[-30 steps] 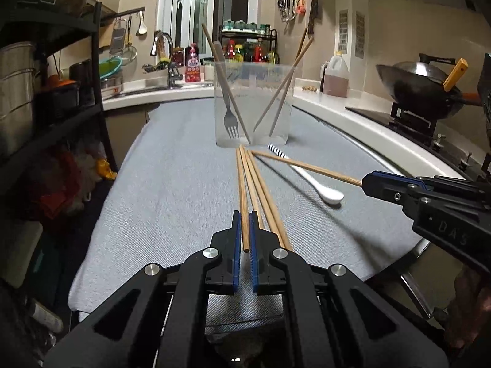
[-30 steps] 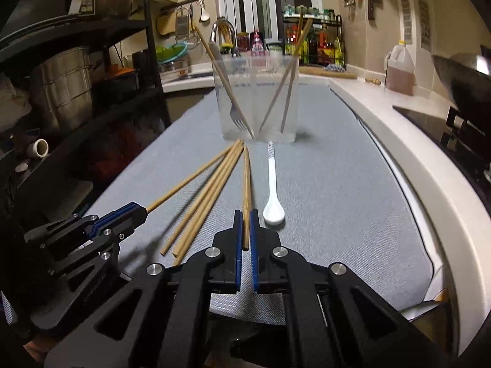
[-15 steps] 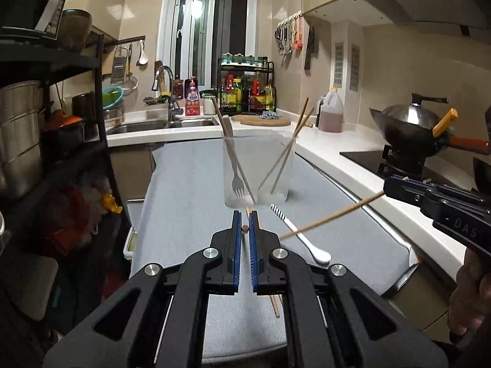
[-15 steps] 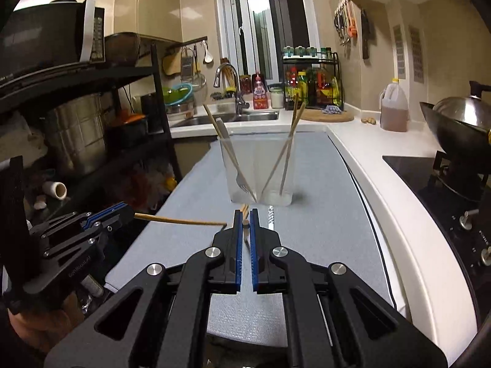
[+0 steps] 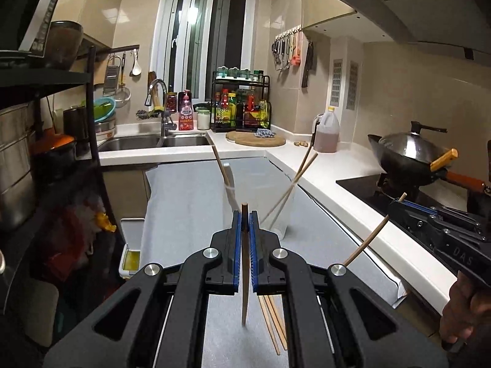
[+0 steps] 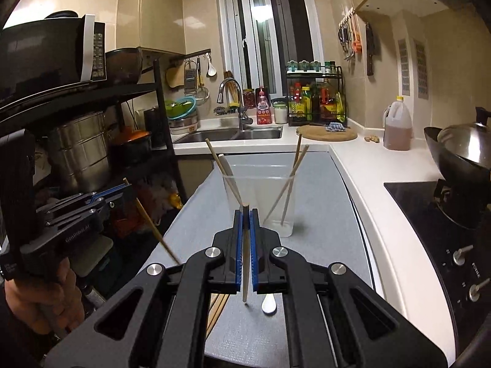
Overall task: Organize utensils
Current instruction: 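Lift both held chopsticks and carry them over the clear container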
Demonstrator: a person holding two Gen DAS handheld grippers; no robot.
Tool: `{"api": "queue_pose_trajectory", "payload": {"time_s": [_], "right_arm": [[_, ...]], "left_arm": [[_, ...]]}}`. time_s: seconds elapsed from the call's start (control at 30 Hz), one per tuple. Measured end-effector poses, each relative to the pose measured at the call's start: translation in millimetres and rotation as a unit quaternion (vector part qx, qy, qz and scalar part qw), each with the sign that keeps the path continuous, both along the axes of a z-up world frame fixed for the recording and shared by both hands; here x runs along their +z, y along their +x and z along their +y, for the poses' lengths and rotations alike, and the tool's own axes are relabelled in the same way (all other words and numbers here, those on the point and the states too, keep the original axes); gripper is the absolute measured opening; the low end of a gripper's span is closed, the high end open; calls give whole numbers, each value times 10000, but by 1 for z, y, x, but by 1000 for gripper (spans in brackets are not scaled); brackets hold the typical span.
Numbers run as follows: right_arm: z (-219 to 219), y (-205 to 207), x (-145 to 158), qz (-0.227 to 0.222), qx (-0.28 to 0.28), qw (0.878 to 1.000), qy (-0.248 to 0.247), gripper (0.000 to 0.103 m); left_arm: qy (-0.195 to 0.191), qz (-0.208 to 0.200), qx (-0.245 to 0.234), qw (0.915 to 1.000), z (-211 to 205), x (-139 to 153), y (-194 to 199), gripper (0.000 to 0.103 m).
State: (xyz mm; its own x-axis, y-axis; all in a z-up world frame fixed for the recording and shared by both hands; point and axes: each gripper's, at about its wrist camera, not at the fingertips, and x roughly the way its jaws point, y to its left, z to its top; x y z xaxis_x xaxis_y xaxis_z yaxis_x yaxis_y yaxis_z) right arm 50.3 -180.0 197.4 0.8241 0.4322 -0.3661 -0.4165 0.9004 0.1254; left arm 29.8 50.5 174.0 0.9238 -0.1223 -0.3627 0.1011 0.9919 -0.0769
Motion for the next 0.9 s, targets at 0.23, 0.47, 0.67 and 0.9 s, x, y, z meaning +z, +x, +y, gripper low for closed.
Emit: {"api": "queue_pose_trajectory", "payload": {"time_s": [0.23, 0.47, 0.67, 0.9], "right_arm": [[9, 12, 33, -169, 0, 9996, -218, 5], [20, 31, 46, -1, -11, 9995, -304, 5], [25, 56, 57, 103, -11, 9992, -375, 5], [29, 93, 92, 1, -28, 9994, -353, 5]], "left_arm": [[-344, 107, -150, 9992, 19, 19, 27, 5], [-402, 188, -360, 9984, 26, 27, 52, 5], [-532, 238, -526, 9969, 30, 43, 84, 5], [-461, 203, -700, 9963, 24, 82, 122, 5]]}}
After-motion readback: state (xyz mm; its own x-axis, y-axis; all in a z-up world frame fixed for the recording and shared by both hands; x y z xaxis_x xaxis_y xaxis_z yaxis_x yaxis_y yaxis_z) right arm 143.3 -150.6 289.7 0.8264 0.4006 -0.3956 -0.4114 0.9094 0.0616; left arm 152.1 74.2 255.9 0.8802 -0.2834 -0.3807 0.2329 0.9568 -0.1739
